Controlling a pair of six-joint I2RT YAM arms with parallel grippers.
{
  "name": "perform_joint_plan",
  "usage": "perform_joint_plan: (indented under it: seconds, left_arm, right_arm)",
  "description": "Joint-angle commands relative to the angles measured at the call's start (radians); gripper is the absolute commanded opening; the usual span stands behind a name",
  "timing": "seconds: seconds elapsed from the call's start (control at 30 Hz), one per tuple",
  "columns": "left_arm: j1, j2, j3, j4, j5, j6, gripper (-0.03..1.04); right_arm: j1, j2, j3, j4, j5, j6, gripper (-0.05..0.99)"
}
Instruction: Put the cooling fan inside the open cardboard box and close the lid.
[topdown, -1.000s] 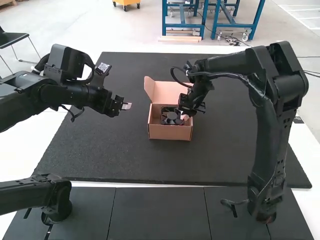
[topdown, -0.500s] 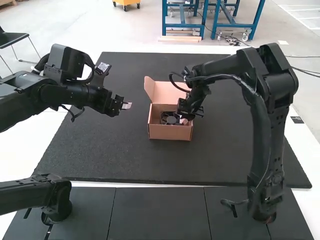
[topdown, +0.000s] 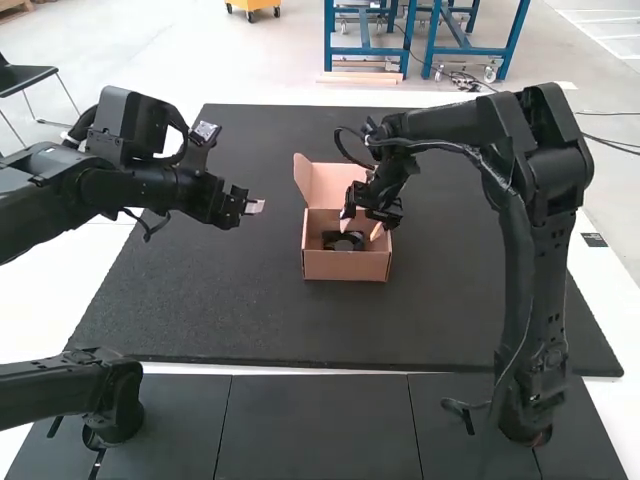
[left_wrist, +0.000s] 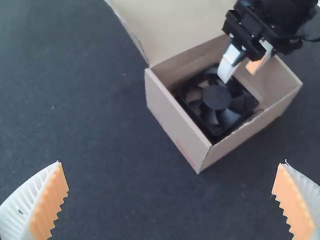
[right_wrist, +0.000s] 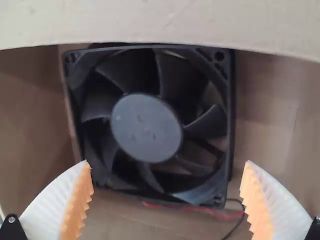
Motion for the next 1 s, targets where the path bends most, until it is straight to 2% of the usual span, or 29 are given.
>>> perform_joint_plan:
  seconds: [0.0, 0.13, 0.3, 0.4, 0.47, 0.5, 0.57, 0.6, 0.73, 0.83, 0.97]
  left_arm:
    - [0.007, -0.005, -0.001, 0.014, -0.006, -0.032, 0.97]
    - [0.004, 0.025, 0.007, 0.034, -0.006, -0.043, 0.97]
    - [0.007, 0.082, 0.048, 0.047, -0.006, -0.045, 0.97]
    - [0.007, 0.126, 0.082, 0.056, -0.009, -0.043, 0.97]
    - [0.007, 0.162, 0.107, 0.059, -0.023, -0.043, 0.97]
    - [0.005, 0.177, 0.117, 0.062, -0.027, -0.043, 0.97]
    - [0.002, 0.209, 0.14, 0.067, -0.04, -0.045, 0.97]
    - [0.002, 0.226, 0.15, 0.068, -0.049, -0.045, 0.97]
    - [0.002, 0.284, 0.19, 0.067, -0.076, -0.045, 0.97]
    - [0.002, 0.324, 0.222, 0.063, -0.098, -0.045, 0.97]
    - [0.004, 0.369, 0.252, 0.065, -0.13, -0.045, 0.97]
  right_arm:
    - [-0.011, -0.014, 0.079, -0.07, -0.035, -0.07, 0.68]
    - [-0.013, -0.028, 0.184, -0.201, -0.048, -0.148, 0.68]
    - [-0.013, -0.103, 0.254, -0.262, -0.059, -0.26, 0.71]
    - [-0.013, -0.149, 0.266, -0.317, -0.048, -0.337, 0.71]
    - [-0.013, -0.198, 0.249, -0.316, -0.016, -0.381, 0.71]
    - [-0.013, -0.224, 0.233, -0.305, -0.004, -0.392, 0.71]
    - [-0.019, -0.279, 0.182, -0.265, 0.065, -0.406, 0.71]
    - [-0.023, -0.309, 0.15, -0.233, 0.082, -0.409, 0.71]
    - [-0.056, -0.422, 0.001, -0.124, 0.111, -0.416, 0.7]
    - [-0.062, -0.496, -0.116, -0.019, 0.163, -0.413, 0.7]
    - [-0.066, -0.563, -0.249, 0.131, 0.189, -0.386, 0.7]
